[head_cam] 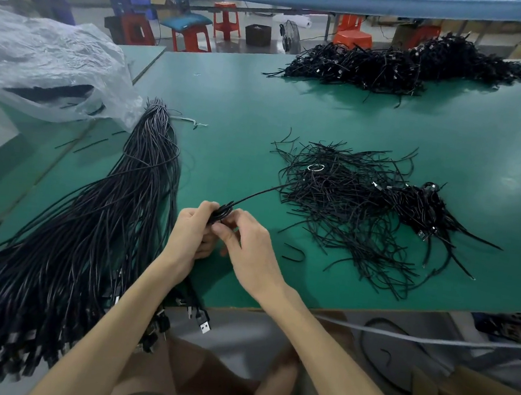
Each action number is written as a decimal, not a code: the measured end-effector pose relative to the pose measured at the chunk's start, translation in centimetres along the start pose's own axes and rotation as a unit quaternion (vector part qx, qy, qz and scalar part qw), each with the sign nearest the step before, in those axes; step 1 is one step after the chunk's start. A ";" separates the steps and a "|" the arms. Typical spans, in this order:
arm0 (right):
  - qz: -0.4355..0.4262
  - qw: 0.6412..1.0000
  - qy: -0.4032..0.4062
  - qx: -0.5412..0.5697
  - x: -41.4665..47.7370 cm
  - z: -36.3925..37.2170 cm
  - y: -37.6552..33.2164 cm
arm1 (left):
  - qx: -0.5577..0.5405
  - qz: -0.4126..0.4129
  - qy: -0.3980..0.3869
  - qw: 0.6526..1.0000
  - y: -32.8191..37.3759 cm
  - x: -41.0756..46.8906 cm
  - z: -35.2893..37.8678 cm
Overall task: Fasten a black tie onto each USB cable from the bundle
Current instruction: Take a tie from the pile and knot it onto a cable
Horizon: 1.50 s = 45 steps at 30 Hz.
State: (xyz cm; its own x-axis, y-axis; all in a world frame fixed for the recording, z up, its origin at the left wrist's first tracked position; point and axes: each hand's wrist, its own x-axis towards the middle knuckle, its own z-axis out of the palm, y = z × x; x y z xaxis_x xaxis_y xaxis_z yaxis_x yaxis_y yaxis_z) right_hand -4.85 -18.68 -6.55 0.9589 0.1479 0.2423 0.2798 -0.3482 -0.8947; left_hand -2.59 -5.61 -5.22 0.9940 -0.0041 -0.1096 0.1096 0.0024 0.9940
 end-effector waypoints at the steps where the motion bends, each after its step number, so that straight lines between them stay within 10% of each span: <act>1: -0.005 1.000 -0.001 -0.006 0.0 0.0 0.0 | -0.002 0.000 -0.001 1.000 0.0 0.0 0.0; 20: -0.027 0.998 0.049 0.030 -0.1 -0.6 -0.3 | 0.031 -0.027 -0.009 0.999 0.3 0.2 -0.3; 27: 0.016 0.998 0.051 0.033 0.2 -1.2 -0.4 | 0.222 0.047 -0.087 0.970 2.6 -0.6 -1.8; 37: 0.024 0.984 -0.043 0.171 0.1 -3.9 -1.9 | -0.037 0.028 -0.253 0.966 2.4 -1.2 -4.3; 45: 0.042 0.972 -0.101 0.207 -0.7 -4.4 -1.8 | 0.059 0.122 -0.213 0.968 2.6 -2.3 -1.8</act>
State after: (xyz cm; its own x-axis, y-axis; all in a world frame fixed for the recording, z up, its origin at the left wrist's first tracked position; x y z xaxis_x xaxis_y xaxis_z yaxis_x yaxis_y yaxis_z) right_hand -5.86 -22.21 -3.44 0.9372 0.3276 0.1200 0.1168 0.0295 -0.9927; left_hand -4.61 -3.79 -2.42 0.8956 -0.4299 0.1146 -0.1545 -0.0591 0.9862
